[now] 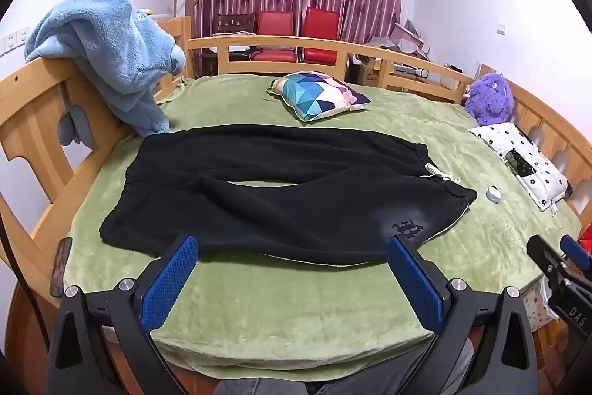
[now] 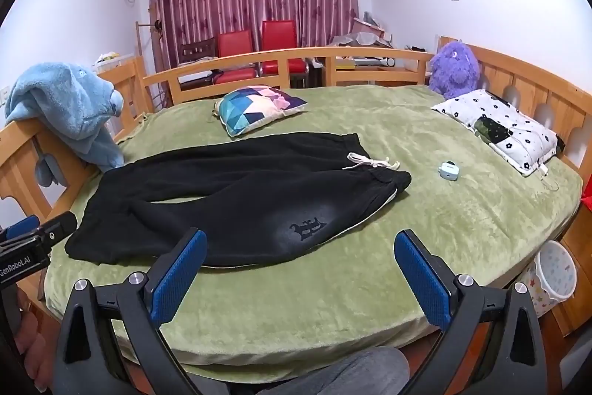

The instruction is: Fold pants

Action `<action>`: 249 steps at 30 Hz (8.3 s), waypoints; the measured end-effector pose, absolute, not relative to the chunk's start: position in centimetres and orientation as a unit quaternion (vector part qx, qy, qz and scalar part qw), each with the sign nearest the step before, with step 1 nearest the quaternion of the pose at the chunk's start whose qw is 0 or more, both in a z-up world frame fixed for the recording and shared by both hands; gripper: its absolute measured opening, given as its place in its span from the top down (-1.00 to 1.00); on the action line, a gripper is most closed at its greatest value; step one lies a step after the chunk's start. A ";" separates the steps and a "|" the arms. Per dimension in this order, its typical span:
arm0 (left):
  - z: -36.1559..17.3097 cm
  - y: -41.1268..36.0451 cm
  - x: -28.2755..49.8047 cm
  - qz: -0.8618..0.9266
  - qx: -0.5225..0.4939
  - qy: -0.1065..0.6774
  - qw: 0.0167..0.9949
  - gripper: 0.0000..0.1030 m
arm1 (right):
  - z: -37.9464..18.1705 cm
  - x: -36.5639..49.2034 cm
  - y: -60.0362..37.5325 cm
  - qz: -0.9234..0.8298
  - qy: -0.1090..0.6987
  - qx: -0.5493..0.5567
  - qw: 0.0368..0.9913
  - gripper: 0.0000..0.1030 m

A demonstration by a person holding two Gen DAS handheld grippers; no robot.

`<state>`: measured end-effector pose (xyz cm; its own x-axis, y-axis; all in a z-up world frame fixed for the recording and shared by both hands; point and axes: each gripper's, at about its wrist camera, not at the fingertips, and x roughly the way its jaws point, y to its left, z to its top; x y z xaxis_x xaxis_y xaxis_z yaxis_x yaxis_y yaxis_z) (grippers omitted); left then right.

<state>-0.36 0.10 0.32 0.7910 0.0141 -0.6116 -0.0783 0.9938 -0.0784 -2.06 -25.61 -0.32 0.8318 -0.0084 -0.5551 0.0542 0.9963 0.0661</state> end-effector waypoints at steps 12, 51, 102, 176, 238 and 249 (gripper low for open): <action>0.3 0.3 -0.2 0.012 -0.066 0.324 0.944 -1.00 | 0.0 -2.0 -25.4 -0.017 0.291 0.037 0.956 -0.95; 1.0 1.5 -0.5 0.014 -0.091 0.324 0.942 -1.00 | 1.4 -1.3 -24.1 -0.015 0.294 0.034 0.955 -0.95; -18.5 13.6 17.3 0.051 -0.183 0.500 0.845 -0.97 | -19.2 22.0 -31.0 -0.006 0.525 0.114 0.844 -0.33; -8.4 25.6 23.8 0.108 -0.232 0.331 0.908 0.79 | -10.3 33.0 -30.6 0.071 0.401 0.188 0.894 0.84; -25.3 21.9 38.1 0.116 -0.339 0.407 0.840 0.17 | -27.1 48.0 -36.0 0.007 0.413 0.319 0.853 -0.04; -21.2 19.9 32.3 0.103 -0.287 0.408 0.860 0.84 | -22.9 41.8 -37.6 -0.005 0.392 0.341 0.854 0.87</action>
<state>32.32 19.89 -21.24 0.6455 -0.0580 -0.7615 -0.4112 0.8139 -0.4105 41.80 -37.56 -22.89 0.6919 0.2600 -0.6735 0.2755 0.7672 0.5792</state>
